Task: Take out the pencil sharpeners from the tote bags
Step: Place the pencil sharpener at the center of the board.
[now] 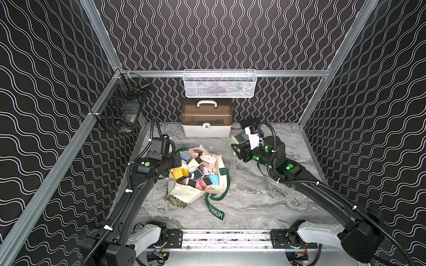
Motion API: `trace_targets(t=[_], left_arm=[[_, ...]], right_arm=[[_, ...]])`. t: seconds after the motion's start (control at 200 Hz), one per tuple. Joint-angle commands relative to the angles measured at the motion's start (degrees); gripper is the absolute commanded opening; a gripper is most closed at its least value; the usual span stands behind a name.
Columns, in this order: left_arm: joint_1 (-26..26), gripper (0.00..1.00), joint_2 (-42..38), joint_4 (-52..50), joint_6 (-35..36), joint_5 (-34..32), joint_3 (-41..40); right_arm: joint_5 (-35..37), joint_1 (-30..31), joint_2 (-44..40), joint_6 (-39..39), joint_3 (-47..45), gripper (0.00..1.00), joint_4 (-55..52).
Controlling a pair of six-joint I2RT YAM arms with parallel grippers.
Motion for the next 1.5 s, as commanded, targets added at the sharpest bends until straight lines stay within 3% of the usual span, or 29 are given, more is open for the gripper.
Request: trace_targets(t=[0.0, 0.22, 0.761, 1.181, 1.381, 1.491], left_arm=[[0.14, 0.00, -0.18, -2.17, 0.25, -0.02, 0.00], [0.17, 0.00, -0.32, -2.18, 0.51, 0.42, 0.06], [0.17, 0.00, 0.04, -2.52, 1.13, 1.36, 0.50], [0.19, 0.00, 0.16, -2.52, 1.13, 1.36, 0.50], [0.17, 0.00, 0.12, -2.50, 1.20, 1.36, 0.45], [0.18, 0.00, 0.08, -2.46, 1.20, 1.36, 0.42]], right_arm=[[3.47, -4.31, 3.27, 5.86, -0.10, 0.37, 3.06], [8.85, -7.63, 16.16, 5.05, 3.39, 0.36, 4.36], [4.63, -9.16, 41.96, 1.36, 17.48, 0.36, 7.62], [4.78, -9.13, 50.54, 0.40, 20.34, 0.37, 9.01], [2.60, -9.06, 51.30, 0.06, 20.68, 0.47, 8.73], [1.95, -8.78, 51.43, -0.14, 21.13, 0.57, 8.23]])
